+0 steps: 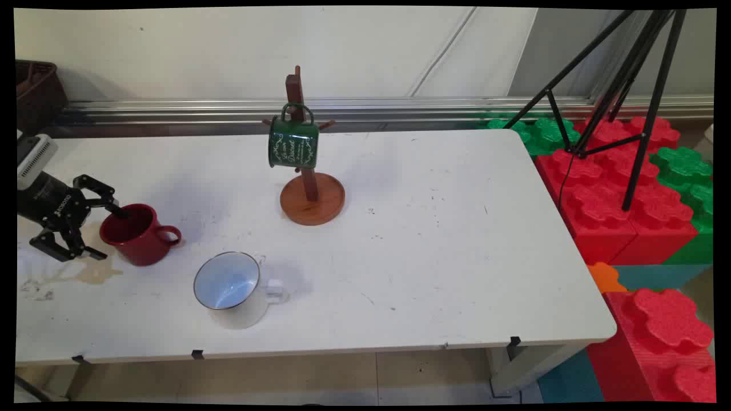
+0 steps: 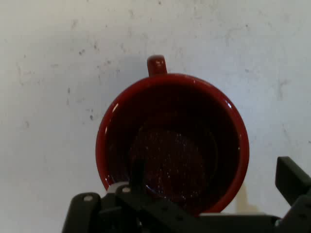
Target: Pick up the green mug from the rack
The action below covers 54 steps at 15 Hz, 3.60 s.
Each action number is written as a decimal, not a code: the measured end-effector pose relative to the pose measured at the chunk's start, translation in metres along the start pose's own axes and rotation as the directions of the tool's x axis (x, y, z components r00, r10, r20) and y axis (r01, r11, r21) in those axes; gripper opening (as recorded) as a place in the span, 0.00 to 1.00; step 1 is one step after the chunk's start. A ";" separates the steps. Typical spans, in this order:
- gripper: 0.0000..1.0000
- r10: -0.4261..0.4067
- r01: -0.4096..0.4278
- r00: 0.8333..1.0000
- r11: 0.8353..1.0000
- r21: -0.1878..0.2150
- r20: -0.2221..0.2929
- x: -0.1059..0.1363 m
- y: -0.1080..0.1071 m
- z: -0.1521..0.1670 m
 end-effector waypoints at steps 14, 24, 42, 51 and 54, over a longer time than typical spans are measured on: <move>1.00 -0.139 0.136 0.974 0.990 -0.029 -0.177 0.001 0.005 -0.029; 1.00 -0.262 0.250 0.877 0.965 -0.082 -0.404 0.014 0.004 -0.048; 1.00 -0.355 0.305 0.680 0.933 -0.193 -0.641 0.083 -0.022 -0.023; 1.00 -0.346 0.285 0.647 0.936 -0.205 -0.680 0.114 -0.033 0.013; 1.00 -0.335 0.272 0.642 0.941 -0.204 -0.689 0.126 -0.038 0.030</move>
